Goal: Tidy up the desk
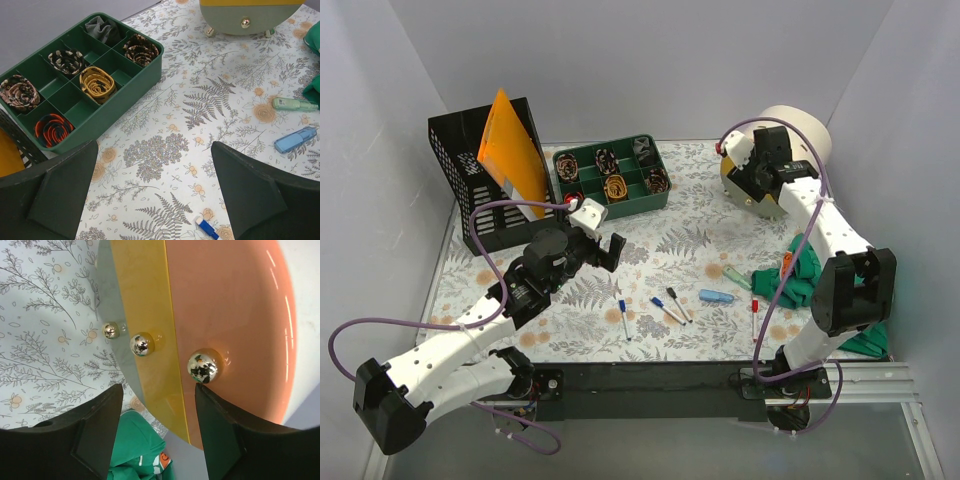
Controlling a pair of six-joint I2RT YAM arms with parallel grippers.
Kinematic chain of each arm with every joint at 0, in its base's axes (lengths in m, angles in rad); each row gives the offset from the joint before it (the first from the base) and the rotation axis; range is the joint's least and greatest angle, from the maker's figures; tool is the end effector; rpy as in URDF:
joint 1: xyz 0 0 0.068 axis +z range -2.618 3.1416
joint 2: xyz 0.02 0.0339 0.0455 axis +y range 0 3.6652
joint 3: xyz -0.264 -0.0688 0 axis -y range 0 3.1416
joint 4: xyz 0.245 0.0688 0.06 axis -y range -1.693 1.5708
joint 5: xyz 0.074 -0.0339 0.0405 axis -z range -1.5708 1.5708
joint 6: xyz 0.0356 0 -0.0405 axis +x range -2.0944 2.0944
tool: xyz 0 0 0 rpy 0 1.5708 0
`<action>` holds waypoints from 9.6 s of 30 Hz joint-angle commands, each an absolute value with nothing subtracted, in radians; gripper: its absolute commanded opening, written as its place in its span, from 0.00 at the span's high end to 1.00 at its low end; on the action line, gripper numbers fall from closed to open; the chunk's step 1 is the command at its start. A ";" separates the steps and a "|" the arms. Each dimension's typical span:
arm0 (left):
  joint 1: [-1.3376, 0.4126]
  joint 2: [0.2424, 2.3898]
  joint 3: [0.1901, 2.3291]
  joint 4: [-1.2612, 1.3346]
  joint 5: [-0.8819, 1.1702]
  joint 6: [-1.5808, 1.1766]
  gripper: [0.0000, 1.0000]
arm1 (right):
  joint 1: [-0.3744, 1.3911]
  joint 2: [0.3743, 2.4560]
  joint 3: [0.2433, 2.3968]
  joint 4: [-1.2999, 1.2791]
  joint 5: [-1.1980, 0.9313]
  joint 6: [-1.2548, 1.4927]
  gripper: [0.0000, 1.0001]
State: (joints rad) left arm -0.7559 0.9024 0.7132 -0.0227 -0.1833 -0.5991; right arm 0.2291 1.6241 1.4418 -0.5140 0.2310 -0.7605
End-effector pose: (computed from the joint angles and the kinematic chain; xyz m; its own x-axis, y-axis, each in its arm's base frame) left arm 0.1608 -0.1427 0.3106 -0.4336 -0.3532 -0.8290 0.3636 0.7732 -0.5196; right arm 0.3614 0.0759 0.3220 -0.4181 -0.7865 -0.4546 -0.4668 0.6153 -0.6352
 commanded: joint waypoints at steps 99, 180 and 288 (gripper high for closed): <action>-0.775 2.664 2.227 0.566 0.213 -1.805 0.35 | -0.359 1.028 0.885 -0.192 -0.341 0.160 0.24; -0.828 2.082 1.365 0.865 0.212 -1.623 1.00 | -0.360 1.046 0.876 -0.184 -0.345 0.146 0.24; -0.607 0.842 0.670 0.063 0.054 -0.700 0.02 | 0.370 1.241 1.253 -0.718 -0.347 -0.833 0.95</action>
State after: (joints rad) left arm -0.6090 0.8524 0.6659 0.0563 0.0319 -0.7177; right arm 0.3737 1.3071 1.1225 -0.6964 -0.3336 -0.8413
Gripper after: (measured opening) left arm 0.983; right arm 0.320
